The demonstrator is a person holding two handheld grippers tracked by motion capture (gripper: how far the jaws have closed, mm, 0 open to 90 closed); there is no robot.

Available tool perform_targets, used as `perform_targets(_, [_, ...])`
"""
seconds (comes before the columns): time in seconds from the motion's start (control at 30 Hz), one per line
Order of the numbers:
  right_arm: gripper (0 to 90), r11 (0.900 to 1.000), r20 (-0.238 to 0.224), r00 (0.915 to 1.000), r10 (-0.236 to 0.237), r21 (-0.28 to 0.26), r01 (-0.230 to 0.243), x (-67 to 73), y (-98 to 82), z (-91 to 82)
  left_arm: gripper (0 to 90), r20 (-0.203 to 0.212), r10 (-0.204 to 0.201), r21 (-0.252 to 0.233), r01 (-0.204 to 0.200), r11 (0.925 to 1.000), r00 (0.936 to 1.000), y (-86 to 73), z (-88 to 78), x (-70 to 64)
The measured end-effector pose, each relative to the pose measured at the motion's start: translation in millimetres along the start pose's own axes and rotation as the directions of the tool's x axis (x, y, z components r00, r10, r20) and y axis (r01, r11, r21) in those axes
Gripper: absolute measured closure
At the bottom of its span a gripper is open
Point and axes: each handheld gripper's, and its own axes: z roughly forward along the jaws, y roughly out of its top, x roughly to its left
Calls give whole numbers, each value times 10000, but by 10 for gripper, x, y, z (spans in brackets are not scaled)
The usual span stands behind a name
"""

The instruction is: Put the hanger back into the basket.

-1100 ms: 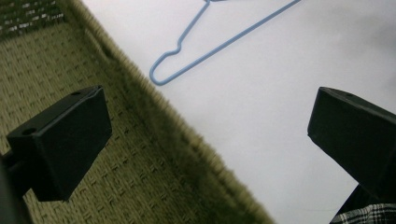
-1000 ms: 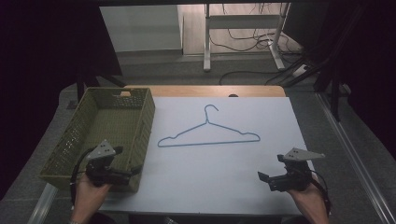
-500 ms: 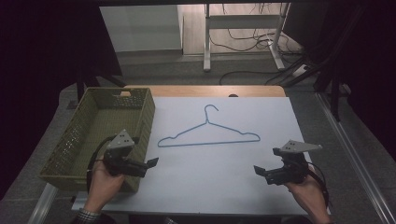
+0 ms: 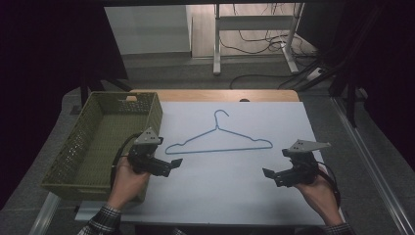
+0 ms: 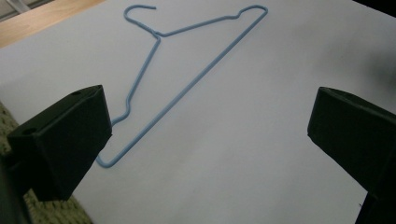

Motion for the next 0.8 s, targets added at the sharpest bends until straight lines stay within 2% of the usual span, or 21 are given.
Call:
perform_targets(0.33, [0, 9999, 55, 10000, -68, 80, 67, -50, 147, 138, 0, 174, 10, 81, -12, 10000, 9998, 137, 242, 15])
perform_targets(0.57, [0, 9984, 317, 9995, -78, 560, 60, -100, 291, 323, 0, 198, 118, 319, -125, 9994, 9997, 242, 487, -8])
perform_targets(0.8, [0, 9954, 332, 9991, -278, 929, 246, -139, 390, 479, 0, 244, 265, 401, -275, 9988, 9994, 316, 705, -18])
